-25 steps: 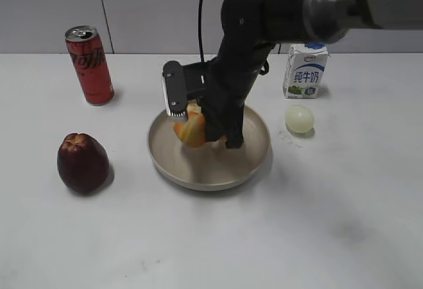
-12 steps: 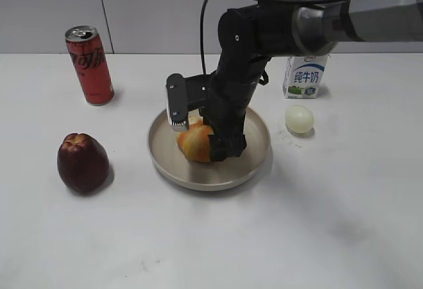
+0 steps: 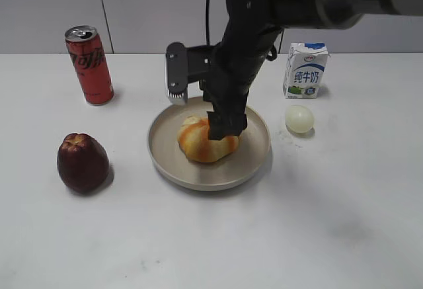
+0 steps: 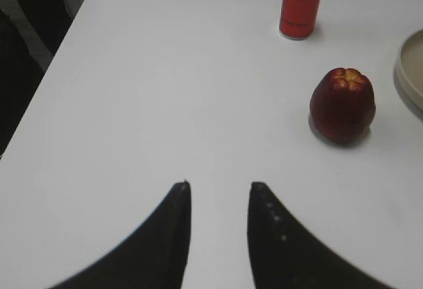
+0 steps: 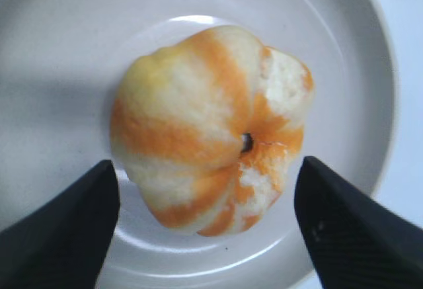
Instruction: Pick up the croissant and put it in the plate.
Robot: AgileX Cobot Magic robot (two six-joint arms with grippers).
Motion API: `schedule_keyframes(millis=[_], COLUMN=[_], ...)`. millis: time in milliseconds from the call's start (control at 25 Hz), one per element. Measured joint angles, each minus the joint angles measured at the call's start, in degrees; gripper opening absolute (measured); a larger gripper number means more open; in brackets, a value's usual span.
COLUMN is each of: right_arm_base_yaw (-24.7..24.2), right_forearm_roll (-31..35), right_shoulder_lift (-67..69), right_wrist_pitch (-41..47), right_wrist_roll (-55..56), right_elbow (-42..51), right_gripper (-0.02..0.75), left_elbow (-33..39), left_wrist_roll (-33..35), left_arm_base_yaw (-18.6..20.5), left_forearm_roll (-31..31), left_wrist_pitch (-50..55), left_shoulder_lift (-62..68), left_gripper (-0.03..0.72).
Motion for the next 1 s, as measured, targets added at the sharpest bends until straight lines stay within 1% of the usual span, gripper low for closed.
schedule_keyframes(millis=[120,240,360,480,680,800,1000], right_arm_base_yaw=[-0.32,-1.35,-4.28,-8.49,-17.57,-23.32,-32.34], right_forearm_roll=[-1.43,-6.73,-11.45,-13.31,-13.46,-12.10,-6.73], right_shoulder_lift=[-2.88,-4.58,-4.72,-4.72,-4.72,-4.73,-5.80], right_wrist_pitch=[-0.40,0.10,3.75,9.51,18.51,22.86,24.16], right_wrist_roll=[11.74,25.82,40.07,50.17,58.65,60.21,59.53], right_elbow=[0.00,-1.16,-4.78,-8.97,-13.67,-13.97,-13.82], right_gripper=[0.575,0.528,0.483,0.449,0.433,0.433,0.433], left_elbow=[0.00,0.00,0.00,0.00,0.00,0.00,0.00], left_wrist_roll=[0.00,0.00,0.00,0.00,0.00,0.00,0.00], left_arm_base_yaw=[0.00,0.00,0.00,0.00,0.00,0.00,0.00], left_forearm_roll=[0.00,0.00,0.00,0.00,0.00,0.00,0.00], left_wrist_pitch=[0.00,0.00,0.00,0.00,0.00,0.00,0.00], left_shoulder_lift=[0.00,0.00,0.00,0.00,0.00,0.00,0.00], left_gripper=[0.234,0.234,0.234,0.234,0.234,0.234,0.234])
